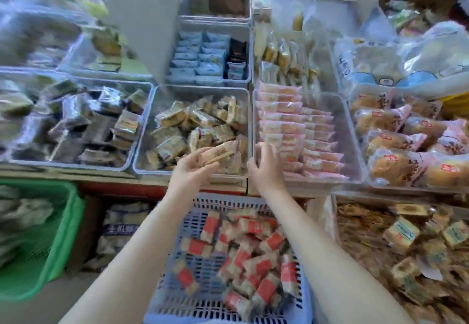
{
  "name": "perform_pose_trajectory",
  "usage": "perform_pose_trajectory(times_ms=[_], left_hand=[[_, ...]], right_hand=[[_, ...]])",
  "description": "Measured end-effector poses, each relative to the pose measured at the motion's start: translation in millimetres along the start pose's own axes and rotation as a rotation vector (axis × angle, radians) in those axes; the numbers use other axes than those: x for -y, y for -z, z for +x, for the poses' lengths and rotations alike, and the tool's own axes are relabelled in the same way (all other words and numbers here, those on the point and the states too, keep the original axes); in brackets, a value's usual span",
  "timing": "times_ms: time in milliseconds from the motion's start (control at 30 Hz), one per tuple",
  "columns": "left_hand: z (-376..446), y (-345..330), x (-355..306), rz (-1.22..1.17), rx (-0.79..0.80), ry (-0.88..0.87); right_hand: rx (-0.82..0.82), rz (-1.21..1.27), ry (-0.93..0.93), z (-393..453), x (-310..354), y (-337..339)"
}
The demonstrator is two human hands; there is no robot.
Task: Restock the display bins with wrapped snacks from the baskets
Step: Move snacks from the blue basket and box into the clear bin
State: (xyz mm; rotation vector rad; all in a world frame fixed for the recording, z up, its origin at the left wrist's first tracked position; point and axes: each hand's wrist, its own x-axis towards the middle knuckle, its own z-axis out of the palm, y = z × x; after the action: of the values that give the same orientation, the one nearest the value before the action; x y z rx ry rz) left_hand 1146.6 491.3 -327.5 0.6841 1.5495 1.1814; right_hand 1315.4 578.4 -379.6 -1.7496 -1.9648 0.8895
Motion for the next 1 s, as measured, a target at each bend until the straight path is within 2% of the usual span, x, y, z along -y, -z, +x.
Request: perform_pose_trajectory(times_ms=[67, 200, 300, 367, 400, 500, 567, 700, 800, 867, 933, 1000], left_hand=[[15, 23, -3, 0.042, -0.031, -0.042], [52, 48, -8, 0.103, -0.110, -0.122], [83, 52, -14, 0.398, -0.240, -0.351], [104, 49, -9, 0.532, -0.244, -0.419], [113, 48, -3, 0.628, -0.215, -0.416], [129, 45, 25, 1.127, -0.104, -0.302], [128, 44, 35, 1.263, -0.046, -0.201], [118, 43, 28, 1.248, -0.043, -0.185], [89, 35, 21, 1.105, -0.194, -0.393], [64, 19, 22, 1.038, -0.238, -0.501], [41, -4, 25, 1.000, -0.185, -0.544], [20, -34, 31, 0.962, -0.064, -0.487]], right_hand=[[0.026, -0.206, 0.051, 18, 10, -26], [0.037, -0.304, 0.047, 30, 9, -50], [0.016, -0.336, 0.048, 29, 11, -51], [0.021, -0.343, 0.033, 29, 13, -51], [0.023, -0.351, 0.025, 29, 14, -51], [0.023, -0.400, 0.012, 31, 14, -52], [0.020, -0.422, 0.019, 32, 13, -53], [0.020, -0.424, 0.014, 33, 13, -54], [0.035, -0.390, 0.026, 33, 13, -55], [0.093, -0.303, 0.022, 32, 14, -51], [0.179, -0.187, 0.040, 27, 14, -36], [0.167, -0.093, 0.112, 6, 6, -10]])
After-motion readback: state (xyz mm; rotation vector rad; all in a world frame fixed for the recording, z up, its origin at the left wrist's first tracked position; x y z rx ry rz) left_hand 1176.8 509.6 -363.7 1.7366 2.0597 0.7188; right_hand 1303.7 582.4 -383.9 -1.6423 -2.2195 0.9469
